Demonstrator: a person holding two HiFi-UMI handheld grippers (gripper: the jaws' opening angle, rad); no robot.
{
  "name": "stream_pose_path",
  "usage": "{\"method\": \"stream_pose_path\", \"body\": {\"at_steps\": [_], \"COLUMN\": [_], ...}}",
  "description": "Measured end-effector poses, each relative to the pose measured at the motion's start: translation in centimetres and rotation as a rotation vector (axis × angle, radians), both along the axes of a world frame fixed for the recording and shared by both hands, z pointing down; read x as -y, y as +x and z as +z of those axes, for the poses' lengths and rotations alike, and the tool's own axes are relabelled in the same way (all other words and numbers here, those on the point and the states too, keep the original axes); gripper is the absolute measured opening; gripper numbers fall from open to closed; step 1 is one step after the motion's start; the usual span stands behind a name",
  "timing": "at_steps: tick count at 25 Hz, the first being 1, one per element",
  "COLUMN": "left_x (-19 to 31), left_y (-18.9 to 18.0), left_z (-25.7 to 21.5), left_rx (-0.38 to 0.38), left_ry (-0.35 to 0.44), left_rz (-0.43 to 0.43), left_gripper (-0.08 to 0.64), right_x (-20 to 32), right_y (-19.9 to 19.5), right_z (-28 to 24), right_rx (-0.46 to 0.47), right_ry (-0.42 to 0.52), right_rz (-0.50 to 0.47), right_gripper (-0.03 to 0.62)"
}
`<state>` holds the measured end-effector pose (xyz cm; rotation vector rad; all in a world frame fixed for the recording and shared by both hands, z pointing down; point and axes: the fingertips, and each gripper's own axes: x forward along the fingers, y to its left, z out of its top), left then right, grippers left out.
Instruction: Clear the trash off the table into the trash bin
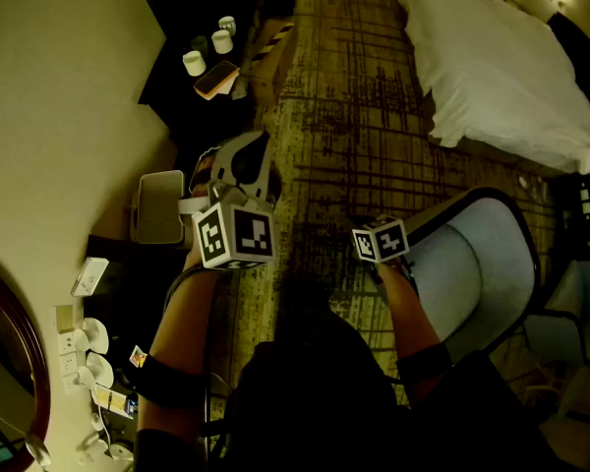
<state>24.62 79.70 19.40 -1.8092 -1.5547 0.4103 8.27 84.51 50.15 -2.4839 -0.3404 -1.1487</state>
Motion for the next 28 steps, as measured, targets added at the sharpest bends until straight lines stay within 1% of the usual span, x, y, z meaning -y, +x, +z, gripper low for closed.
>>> {"method": "stream_pose_path", "body": {"at_steps": [3,5,7,9,12,13,15,17,19,22,25,28], "left_x": [2.1,4.2,6.9,10.4,16.7,18.9,23.7,28.7,34.1,42.6,51.1,59.4], "left_y": [1.2,2.4,4.2,6.4,9.7,10.6,12.1,13.3,14.2,14.7,13.8,11.1], "left_z": [1.9,2.4,2.7,4.0,5.8,6.2,7.2,8.1,8.9,10.0,10.7,12.1], "left_rx": [0.011,0.057,0.121,0.171,0.249,0.264,0.27,0.296,0.345,0.433,0.503,0.559], "left_ry": [0.023,0.019,0.002,-0.001,-0.023,-0.03,-0.034,-0.051,-0.09,-0.179,-0.255,-0.318], "left_rz": [-0.021,-0.074,-0.156,-0.236,-0.377,-0.428,-0.528,-0.632,-0.748,-0.932,-1.097,-1.265], "left_gripper": [0.0,0.0,0.0,0.0,0.0,0.0,0.0,0.0,0.0,0.0,0.0,0.0], "right_x": [0.8,1.7,2.8,4.3,7.9,9.4,13.0,17.3,22.1,29.9,38.1,46.2], "right_y": [2.5,4.9,7.9,11.3,16.7,18.6,22.1,25.3,27.9,31.1,32.9,33.3], "right_z": [-2.2,-4.1,-5.8,-7.3,-9.3,-9.9,-10.7,-11.0,-11.3,-11.5,-11.7,-11.6], "right_rx": [-0.058,-0.11,-0.159,-0.21,-0.293,-0.318,-0.36,-0.392,-0.424,-0.467,-0.497,-0.512], "right_ry": [-0.037,-0.067,-0.095,-0.12,-0.149,-0.157,-0.165,-0.163,-0.151,-0.122,-0.085,-0.048], "right_rz": [-0.033,-0.074,-0.122,-0.178,-0.283,-0.324,-0.413,-0.513,-0.617,-0.778,-0.941,-1.092], "right_gripper": [0.005,0.005,0.005,0.005,0.005,0.005,0.005,0.005,0.005,0.005,0.005,0.005]}}
